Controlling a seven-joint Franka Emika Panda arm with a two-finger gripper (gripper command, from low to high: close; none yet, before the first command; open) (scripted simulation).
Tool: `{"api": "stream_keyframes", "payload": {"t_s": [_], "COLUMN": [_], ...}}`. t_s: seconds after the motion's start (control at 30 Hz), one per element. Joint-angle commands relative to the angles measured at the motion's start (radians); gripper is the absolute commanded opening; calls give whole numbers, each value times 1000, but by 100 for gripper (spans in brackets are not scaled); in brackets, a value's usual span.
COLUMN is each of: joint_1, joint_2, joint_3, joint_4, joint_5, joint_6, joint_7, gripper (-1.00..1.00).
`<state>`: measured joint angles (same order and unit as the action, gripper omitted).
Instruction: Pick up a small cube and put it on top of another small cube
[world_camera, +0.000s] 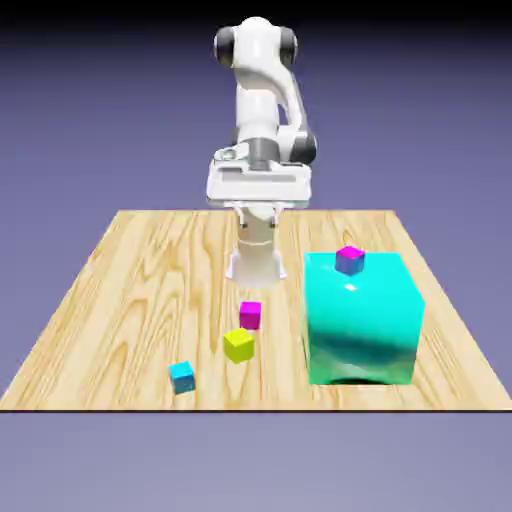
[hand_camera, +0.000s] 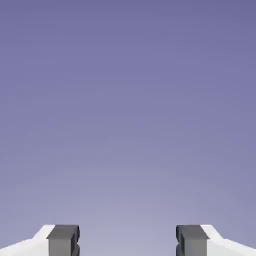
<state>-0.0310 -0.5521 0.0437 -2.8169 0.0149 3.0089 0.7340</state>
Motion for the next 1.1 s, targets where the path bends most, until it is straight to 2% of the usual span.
{"api": "stream_keyframes", "payload": {"t_s": [0.0,0.73,0.8,1.07], "joint_1": [-36,-820,-829,-750], "joint_2": [15,341,345,559], "joint_3": [36,834,843,650], "joint_4": [-6,-132,-134,-137], "joint_5": [12,284,287,-60], "joint_6": [-23,-536,-542,-376], "joint_7": [-6,-134,-136,103], "gripper": [0,0,0,0]}}
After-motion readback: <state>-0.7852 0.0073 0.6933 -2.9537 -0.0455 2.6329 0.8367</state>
